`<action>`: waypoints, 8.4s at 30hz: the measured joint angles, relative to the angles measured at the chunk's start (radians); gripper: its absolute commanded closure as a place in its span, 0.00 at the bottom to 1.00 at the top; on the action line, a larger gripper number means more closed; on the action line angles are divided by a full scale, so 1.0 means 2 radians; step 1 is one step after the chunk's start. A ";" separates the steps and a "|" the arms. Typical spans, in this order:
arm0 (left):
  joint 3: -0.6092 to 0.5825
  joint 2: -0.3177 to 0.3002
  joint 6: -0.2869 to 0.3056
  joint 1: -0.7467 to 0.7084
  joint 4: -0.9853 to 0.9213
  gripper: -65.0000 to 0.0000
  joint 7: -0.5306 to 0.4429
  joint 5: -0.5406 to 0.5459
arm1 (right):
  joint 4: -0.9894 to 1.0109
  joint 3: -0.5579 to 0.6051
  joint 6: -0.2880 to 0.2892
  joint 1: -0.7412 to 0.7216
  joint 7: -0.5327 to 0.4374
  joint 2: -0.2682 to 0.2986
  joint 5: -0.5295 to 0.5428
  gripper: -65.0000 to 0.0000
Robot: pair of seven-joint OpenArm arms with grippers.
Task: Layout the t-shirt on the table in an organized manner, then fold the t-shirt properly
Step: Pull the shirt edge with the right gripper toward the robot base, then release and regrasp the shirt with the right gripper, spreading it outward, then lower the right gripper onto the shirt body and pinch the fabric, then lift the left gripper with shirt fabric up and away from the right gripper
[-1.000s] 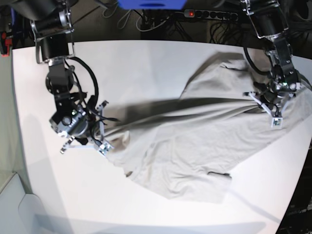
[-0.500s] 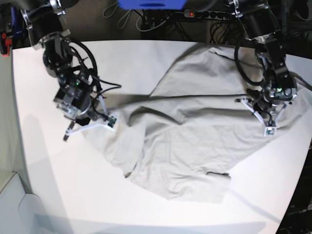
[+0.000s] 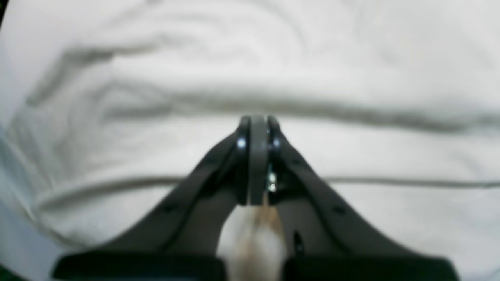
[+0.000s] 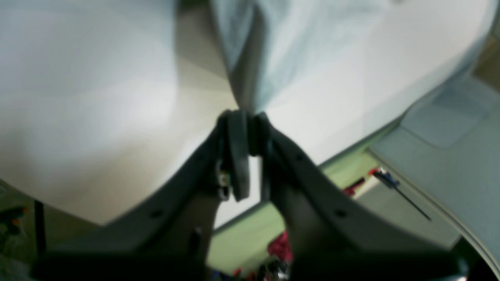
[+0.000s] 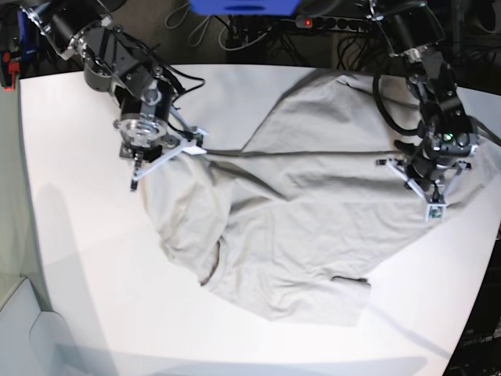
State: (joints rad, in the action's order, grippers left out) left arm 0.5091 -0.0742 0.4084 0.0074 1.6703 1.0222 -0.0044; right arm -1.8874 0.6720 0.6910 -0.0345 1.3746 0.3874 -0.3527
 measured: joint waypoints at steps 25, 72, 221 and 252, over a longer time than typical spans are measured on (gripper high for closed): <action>0.000 0.000 0.000 -0.074 0.005 1.00 -0.004 0.000 | 0.100 -0.064 0.001 -0.179 -0.003 -0.078 -0.031 0.55; -0.003 0.003 0.000 -0.051 0.055 1.00 -0.004 0.003 | 0.185 -0.213 0.000 -0.047 -0.078 -0.051 -0.025 1.00; -0.191 0.043 -0.004 -0.196 0.094 0.64 0.039 0.087 | 0.552 -0.280 -0.002 -0.279 -0.313 -0.261 -0.021 1.00; -0.206 0.044 0.002 -0.164 0.035 0.41 0.002 0.110 | 0.552 -0.280 -0.002 -0.279 -0.314 -0.260 -0.021 1.00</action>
State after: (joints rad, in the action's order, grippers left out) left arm 0.0967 0.0147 0.4122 -0.3202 1.7401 1.0271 0.2153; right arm -0.7826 0.1123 0.6861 -0.5919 0.7464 -0.1329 -0.3950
